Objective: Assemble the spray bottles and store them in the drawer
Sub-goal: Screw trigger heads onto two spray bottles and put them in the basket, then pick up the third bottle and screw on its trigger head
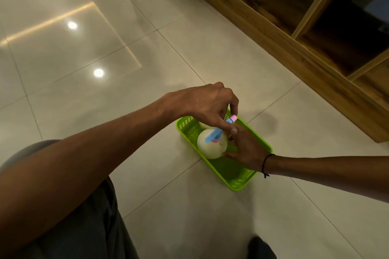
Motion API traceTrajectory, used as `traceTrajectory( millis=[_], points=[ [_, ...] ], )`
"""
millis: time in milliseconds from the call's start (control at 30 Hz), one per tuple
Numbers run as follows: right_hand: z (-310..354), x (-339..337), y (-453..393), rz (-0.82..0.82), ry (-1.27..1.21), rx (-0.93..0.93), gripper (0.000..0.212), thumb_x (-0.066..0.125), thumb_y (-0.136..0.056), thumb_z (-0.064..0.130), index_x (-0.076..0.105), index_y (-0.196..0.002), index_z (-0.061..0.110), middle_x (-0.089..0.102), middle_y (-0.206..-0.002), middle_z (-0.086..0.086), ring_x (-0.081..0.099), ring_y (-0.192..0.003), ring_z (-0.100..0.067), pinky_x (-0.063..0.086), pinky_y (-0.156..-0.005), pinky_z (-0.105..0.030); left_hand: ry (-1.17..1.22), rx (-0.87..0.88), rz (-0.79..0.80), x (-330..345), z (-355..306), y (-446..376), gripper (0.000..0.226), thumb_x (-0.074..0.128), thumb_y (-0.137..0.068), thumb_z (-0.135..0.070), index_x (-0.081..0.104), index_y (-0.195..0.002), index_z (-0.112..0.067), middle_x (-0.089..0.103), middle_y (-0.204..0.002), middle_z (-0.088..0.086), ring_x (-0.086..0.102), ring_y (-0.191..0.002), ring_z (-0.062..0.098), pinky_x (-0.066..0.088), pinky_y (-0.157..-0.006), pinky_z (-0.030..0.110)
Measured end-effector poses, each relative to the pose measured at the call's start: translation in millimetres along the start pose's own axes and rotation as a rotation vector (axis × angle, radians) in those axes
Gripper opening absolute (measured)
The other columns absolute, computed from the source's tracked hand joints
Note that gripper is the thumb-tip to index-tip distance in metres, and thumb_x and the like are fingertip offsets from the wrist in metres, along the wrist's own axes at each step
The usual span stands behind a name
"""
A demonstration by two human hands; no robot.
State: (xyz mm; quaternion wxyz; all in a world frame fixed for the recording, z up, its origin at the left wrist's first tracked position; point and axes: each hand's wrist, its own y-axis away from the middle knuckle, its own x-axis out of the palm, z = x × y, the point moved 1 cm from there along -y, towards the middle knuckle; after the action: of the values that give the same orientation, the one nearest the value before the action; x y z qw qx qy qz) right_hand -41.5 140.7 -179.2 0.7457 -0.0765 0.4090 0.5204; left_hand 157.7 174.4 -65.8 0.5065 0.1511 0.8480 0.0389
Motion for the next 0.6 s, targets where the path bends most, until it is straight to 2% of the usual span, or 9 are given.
traceTrajectory(
  millis=[67,167,300,367,467,533,600],
  points=[
    [-5,-4,3,-0.045,0.025,0.015,0.058,0.081,-0.083,0.004,0.059,-0.136,0.002,0.062,-0.124,-0.018,0.064,-0.111,-0.038,0.055,-0.097,-0.053,0.006,0.011,-0.007,-4,-5,-5,0.046,0.078,-0.087,-0.06,0.075,-0.116,-0.024,0.079,-0.083,-0.01,0.048,-0.078,-0.034,0.056,-0.082,0.032],
    [-10,-13,9,-0.1,0.088,0.045,0.032,0.07,-0.084,-0.002,0.07,-0.115,0.003,0.068,-0.11,-0.013,0.066,-0.104,-0.035,0.054,-0.092,-0.049,0.009,0.02,-0.042,-10,-13,-15,0.037,0.072,-0.093,-0.056,0.075,-0.114,-0.025,0.08,-0.084,-0.01,0.057,-0.072,-0.017,0.053,-0.086,0.03],
    [-8,-32,15,-0.17,0.067,0.039,0.018,0.066,-0.082,-0.002,0.072,-0.095,0.009,0.069,-0.091,-0.006,0.068,-0.086,-0.028,0.057,-0.081,-0.046,-0.036,0.002,-0.108,-9,-24,-34,0.025,0.066,-0.098,-0.052,0.075,-0.105,-0.03,0.079,-0.083,-0.014,0.053,-0.069,-0.012,0.052,-0.078,0.031],
    [-9,-43,20,-0.216,0.059,0.049,0.01,0.069,-0.084,0.003,0.068,-0.089,0.011,0.07,-0.083,-0.001,0.066,-0.074,-0.018,0.057,-0.076,-0.04,-0.047,-0.011,-0.124,-5,-31,-47,0.022,0.065,-0.097,-0.052,0.074,-0.103,-0.032,0.077,-0.085,-0.016,0.053,-0.072,-0.011,0.051,-0.077,0.033],
    [-15,-57,26,-0.301,0.01,0.075,0.008,0.07,-0.089,0.011,0.065,-0.085,0.016,0.067,-0.076,0.008,0.059,-0.063,0.002,0.051,-0.068,-0.025,-0.029,-0.012,-0.119,2,-45,-65,0.021,0.064,-0.097,-0.051,0.074,-0.102,-0.033,0.077,-0.087,-0.016,0.06,-0.08,0.001,0.05,-0.079,0.035],
    [-22,-64,33,-0.327,-0.001,0.085,0.006,0.069,-0.09,0.013,0.065,-0.086,0.016,0.066,-0.076,0.011,0.059,-0.061,0.005,0.047,-0.066,-0.018,-0.038,-0.004,-0.088,7,-56,-77,0.018,0.064,-0.098,-0.046,0.075,-0.105,-0.033,0.077,-0.091,-0.015,0.063,-0.094,0.01,0.052,-0.083,0.037],
    [-30,-72,44,-0.358,0.0,0.112,0.003,0.068,-0.091,0.014,0.066,-0.088,0.014,0.067,-0.076,0.01,0.059,-0.061,0.005,0.048,-0.067,-0.02,-0.052,0.005,-0.048,13,-67,-90,0.016,0.062,-0.098,-0.038,0.075,-0.108,-0.033,0.077,-0.096,-0.014,0.062,-0.105,0.015,0.051,-0.088,0.038]
  ],
)
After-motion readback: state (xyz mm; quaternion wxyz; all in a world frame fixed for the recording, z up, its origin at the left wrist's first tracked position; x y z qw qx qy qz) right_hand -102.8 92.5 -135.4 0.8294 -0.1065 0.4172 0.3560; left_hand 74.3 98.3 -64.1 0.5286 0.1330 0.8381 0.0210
